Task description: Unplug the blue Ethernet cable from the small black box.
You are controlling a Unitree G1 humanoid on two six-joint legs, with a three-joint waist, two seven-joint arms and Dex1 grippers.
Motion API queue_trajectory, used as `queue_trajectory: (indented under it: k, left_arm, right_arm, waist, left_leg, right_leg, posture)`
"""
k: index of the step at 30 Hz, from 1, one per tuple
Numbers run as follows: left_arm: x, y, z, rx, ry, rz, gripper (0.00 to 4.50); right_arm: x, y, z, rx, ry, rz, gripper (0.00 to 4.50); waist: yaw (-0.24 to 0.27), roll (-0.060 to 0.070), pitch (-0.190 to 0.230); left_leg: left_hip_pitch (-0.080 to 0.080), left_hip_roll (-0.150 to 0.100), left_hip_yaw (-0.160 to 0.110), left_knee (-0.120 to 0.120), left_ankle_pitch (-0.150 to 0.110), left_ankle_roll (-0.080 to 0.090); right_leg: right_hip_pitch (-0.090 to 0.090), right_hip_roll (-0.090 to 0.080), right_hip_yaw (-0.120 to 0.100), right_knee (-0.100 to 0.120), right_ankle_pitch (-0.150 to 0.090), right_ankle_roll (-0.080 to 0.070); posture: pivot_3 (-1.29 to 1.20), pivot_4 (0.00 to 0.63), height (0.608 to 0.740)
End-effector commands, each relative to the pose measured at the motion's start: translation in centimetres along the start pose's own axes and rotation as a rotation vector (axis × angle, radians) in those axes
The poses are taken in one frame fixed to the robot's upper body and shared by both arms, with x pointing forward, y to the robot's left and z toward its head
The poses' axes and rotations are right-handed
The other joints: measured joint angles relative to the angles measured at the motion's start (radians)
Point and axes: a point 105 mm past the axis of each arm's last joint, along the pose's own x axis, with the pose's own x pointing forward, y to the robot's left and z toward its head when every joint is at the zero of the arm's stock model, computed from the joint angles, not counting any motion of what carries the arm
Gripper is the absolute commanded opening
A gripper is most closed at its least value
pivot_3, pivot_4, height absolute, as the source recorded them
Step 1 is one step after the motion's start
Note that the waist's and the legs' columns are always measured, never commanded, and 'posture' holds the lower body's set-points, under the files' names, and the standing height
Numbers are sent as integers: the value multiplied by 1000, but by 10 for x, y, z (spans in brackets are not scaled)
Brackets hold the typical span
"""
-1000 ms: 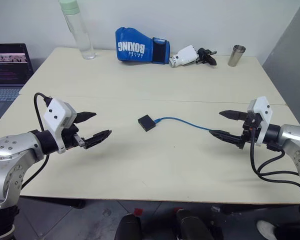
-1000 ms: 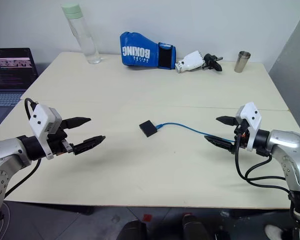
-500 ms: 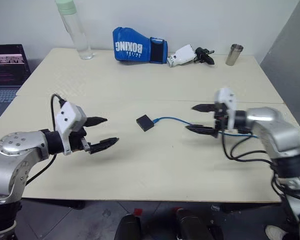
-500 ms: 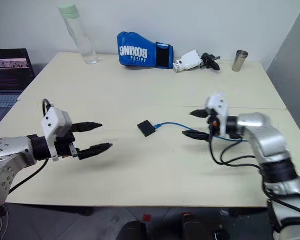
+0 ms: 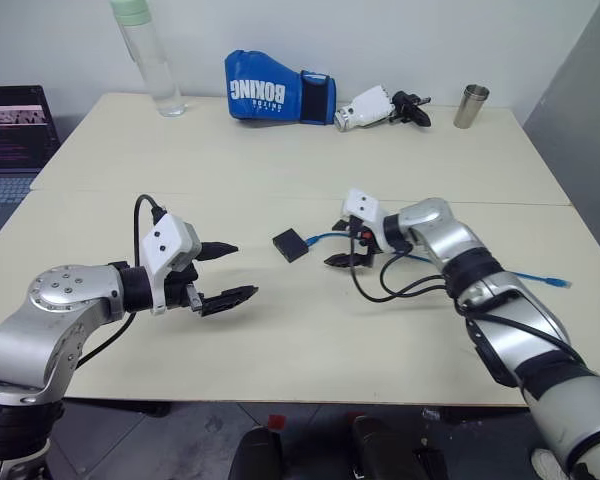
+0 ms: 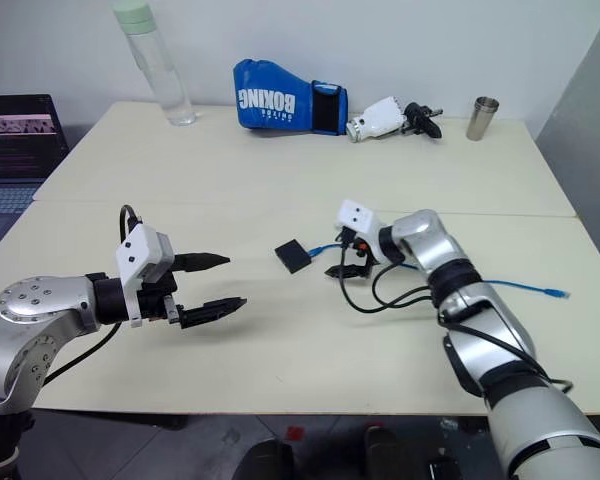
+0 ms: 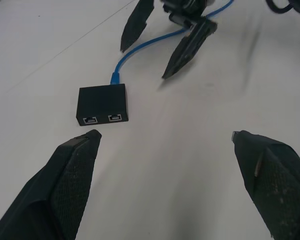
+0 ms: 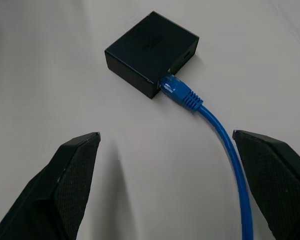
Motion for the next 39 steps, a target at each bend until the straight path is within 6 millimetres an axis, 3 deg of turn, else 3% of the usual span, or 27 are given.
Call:
queue_trajectory:
  k: [1, 9, 12, 16, 19, 23, 35, 39]
  left_arm:
    - [3, -3, 10, 50, -29, 0, 4500]
    - [3, -4, 10, 48, -33, 8, 4500]
    - [3, -3, 11, 52, -37, 19, 4500]
    - [3, -1, 11, 56, -38, 24, 4500]
    - [3, 0, 12, 59, -40, 28, 4500]
    - [5, 0, 12, 61, -44, 25, 4500]
    - [5, 6, 11, 36, -57, 27, 4500]
    - [6, 6, 11, 34, -58, 24, 4500]
  right_arm:
    - [2, -12, 11, -31, 16, -68, 4488]
    - [10, -13, 10, 6, 38, -98, 4488]
    - [9, -23, 11, 138, 6, -201, 4488]
    - [11, -20, 4, 193, 38, -188, 4488]
    - [12, -17, 1, 204, 50, -161, 4100]
    - [13, -9, -2, 199, 68, -94, 3248]
    - [2, 1, 1, 113, 63, 54, 155]
    - [-8, 1, -6, 131, 58, 47, 21]
  waist:
    - [-2, 0, 0]
    - [-6, 0, 0]
    - [-7, 0, 0]
    - [-7, 0, 0]
    - [-7, 0, 0]
    - [-8, 0, 0]
    - [-11, 0, 0]
    - [-11, 0, 0]
  left_leg:
    - [0, 0, 0, 0, 0, 0]
    - [1, 0, 0, 2, 0, 1]
    - [2, 0, 0, 2, 0, 1]
    - [1, 0, 0, 2, 0, 1]
    - [1, 0, 0, 2, 0, 1]
    - [1, 0, 0, 2, 0, 1]
    - [1, 0, 0, 2, -1, 1]
    - [1, -1, 0, 2, -1, 1]
  right_leg:
    - [0, 0, 0, 1, 0, 0]
    - [0, 0, 1, 6, 0, 0]
    - [0, 0, 0, 7, 0, 0]
    - [-1, 0, 0, 7, 0, 0]
    - [-1, 0, 1, 7, 0, 0]
    - [0, 0, 1, 7, 0, 0]
    - [-1, 1, 0, 7, 0, 0]
    - [0, 1, 0, 7, 0, 0]
  posture:
    - [0, 150, 740]
    - [0, 150, 740]
    - [0, 150, 740]
    - [0, 150, 740]
    - [0, 150, 740]
    - [0, 150, 740]
    - [0, 150, 740]
    - [0, 150, 740]
